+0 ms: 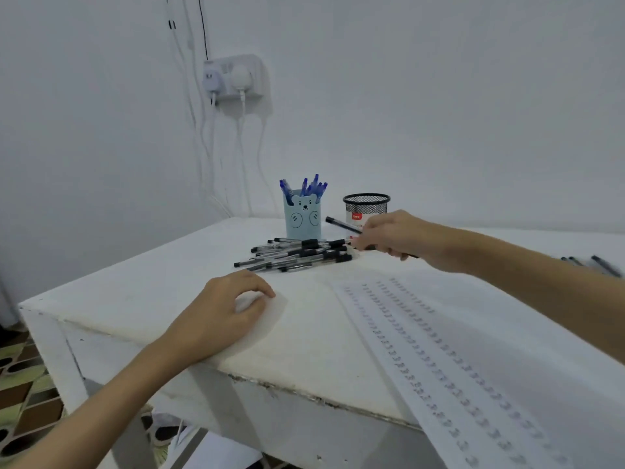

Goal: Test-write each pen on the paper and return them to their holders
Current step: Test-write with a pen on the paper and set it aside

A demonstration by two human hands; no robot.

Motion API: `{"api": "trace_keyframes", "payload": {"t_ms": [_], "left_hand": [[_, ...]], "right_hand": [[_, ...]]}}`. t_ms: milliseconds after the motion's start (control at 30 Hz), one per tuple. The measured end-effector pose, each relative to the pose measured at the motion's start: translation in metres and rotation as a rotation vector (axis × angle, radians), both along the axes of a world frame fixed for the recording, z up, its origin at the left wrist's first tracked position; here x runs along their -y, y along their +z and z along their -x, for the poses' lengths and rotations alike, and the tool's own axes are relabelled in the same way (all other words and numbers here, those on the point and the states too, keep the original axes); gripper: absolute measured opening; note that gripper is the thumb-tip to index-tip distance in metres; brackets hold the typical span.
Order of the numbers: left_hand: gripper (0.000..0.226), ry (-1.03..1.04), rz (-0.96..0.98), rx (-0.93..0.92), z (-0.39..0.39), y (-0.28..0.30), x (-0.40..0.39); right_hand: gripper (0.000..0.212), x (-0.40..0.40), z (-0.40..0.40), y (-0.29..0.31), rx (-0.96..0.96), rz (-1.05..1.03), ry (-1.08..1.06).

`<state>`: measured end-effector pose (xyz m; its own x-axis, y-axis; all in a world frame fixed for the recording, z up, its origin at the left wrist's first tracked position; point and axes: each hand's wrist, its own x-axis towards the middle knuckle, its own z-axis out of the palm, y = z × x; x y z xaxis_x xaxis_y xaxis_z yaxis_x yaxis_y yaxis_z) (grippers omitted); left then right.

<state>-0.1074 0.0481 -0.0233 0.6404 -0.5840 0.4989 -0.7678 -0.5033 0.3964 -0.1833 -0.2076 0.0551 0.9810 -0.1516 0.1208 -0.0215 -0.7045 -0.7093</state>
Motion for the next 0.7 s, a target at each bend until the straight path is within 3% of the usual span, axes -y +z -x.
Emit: {"api": "trace_keyframes", "payload": {"t_ms": [67,133,300,433,567,633,700], "left_hand": [[0.014,-0.080,-0.017,-0.020,0.010,0.003,0.016],[0.019,-0.155,-0.078,-0.064,0.020,0.007,0.038],[0.046,-0.249,-0.214,-0.161,0.034,0.012,0.099],[0.055,-0.300,-0.357,-0.212,0.035,0.010,0.127],[0.056,-0.275,-0.431,-0.096,0.040,0.009,0.137],[0.058,-0.229,-0.489,0.003,0.044,0.013,0.135],[0.048,-0.220,-0.481,0.040,0.045,0.018,0.134]], "right_hand": [[0.051,0.020,0.018,0.007,-0.027,-0.102,-0.059],[0.063,0.035,0.032,0.010,-0.008,-0.237,-0.082],[0.061,0.065,0.055,0.006,0.032,-0.807,-0.170],[0.059,0.073,0.065,0.001,0.133,-1.061,-0.151],[0.070,0.081,0.071,-0.004,0.180,-1.029,-0.110],[0.051,0.087,0.070,-0.008,0.199,-0.959,-0.094],[0.052,0.092,0.069,-0.012,0.123,-0.920,-0.067]]}}
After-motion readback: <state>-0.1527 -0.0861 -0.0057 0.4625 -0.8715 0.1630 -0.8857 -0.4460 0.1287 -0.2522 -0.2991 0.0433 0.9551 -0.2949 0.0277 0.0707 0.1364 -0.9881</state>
